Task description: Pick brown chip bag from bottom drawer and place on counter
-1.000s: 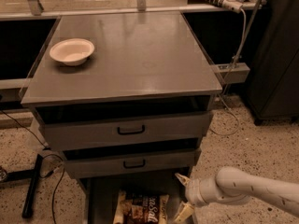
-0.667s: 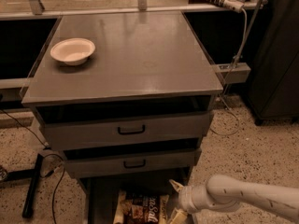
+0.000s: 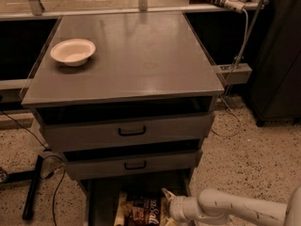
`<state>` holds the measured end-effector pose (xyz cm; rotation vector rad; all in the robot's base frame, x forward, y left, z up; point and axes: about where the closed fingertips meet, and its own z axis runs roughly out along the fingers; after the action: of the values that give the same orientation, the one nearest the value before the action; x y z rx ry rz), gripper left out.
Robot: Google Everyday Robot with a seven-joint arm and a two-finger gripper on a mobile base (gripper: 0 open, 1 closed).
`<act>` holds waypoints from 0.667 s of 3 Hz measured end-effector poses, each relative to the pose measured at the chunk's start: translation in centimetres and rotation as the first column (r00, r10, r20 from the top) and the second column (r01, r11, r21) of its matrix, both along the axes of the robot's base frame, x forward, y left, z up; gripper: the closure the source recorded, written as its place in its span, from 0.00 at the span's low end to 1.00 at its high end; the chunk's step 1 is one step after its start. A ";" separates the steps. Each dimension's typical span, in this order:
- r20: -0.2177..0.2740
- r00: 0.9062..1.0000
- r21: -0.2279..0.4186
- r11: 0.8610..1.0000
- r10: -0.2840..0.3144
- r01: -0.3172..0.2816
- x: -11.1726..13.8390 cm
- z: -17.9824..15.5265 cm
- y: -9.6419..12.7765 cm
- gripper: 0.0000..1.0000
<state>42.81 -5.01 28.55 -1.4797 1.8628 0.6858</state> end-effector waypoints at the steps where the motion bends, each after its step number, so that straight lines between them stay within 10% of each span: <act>1: 0.000 1.000 0.000 1.000 0.000 0.000 0.0 0.0 0.0 0.00; 2: 0.026 1.000 -0.033 0.999 0.000 0.001 0.2 -1.1 0.4 0.00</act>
Offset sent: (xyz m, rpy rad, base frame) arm 0.0075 0.0081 -0.0294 -0.0938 -0.0738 -0.0069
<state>43.02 -4.57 27.41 -1.5019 1.8631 0.6349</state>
